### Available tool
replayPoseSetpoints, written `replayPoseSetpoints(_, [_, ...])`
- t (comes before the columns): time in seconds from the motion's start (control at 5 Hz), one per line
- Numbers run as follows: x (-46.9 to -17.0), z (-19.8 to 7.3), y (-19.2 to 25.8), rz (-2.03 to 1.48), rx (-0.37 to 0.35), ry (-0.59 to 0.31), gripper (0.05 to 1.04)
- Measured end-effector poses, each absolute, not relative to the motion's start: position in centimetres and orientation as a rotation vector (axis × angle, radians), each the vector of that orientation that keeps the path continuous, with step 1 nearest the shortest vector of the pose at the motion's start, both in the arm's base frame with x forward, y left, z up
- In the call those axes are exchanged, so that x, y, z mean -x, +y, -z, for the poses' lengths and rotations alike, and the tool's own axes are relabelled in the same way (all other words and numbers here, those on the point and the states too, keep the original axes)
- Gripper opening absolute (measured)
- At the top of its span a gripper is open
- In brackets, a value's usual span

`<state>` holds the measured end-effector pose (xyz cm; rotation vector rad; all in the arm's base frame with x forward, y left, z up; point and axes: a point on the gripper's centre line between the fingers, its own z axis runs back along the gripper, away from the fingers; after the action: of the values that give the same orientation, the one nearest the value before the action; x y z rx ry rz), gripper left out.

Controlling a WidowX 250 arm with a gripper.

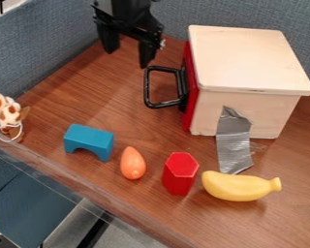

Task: Open the drawer

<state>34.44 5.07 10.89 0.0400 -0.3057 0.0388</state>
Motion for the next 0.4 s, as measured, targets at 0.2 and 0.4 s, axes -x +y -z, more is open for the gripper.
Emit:
replayPoseSetpoints(0.2, [-34.97,-9.63,4.55,-0.091,-0.035,-0.29,0.999])
replayPoseSetpoints(0.4, [-35.84,-8.98,4.4,-0.123,-0.028,-0.28,0.999])
